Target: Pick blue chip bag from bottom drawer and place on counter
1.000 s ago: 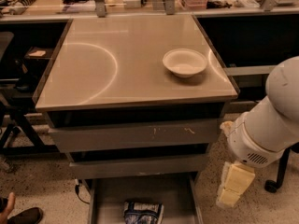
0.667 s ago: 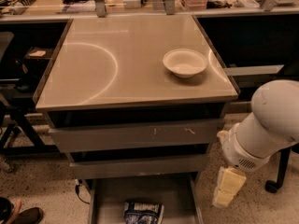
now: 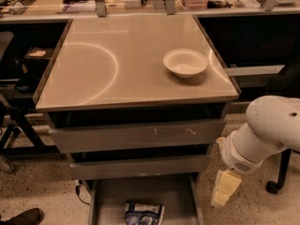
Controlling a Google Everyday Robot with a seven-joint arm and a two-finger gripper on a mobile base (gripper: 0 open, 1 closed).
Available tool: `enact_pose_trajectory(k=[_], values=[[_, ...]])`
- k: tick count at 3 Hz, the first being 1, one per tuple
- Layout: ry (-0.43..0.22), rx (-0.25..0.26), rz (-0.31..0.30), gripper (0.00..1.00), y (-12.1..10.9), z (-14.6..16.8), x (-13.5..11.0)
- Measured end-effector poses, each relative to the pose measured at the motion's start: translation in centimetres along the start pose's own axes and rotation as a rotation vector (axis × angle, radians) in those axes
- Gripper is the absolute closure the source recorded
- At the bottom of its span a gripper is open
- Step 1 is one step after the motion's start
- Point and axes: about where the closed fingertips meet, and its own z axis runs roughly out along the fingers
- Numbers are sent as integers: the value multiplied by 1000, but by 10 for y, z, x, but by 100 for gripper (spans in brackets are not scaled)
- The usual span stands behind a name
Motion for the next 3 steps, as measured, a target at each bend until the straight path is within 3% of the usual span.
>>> enact_pose_trajectory(k=[1,2,3], values=[[-39,-37,-26,0,10,47,-2],[-115,-107,-40,0,19,131,-7],[-114,-106,-42,0,19,130,-7]])
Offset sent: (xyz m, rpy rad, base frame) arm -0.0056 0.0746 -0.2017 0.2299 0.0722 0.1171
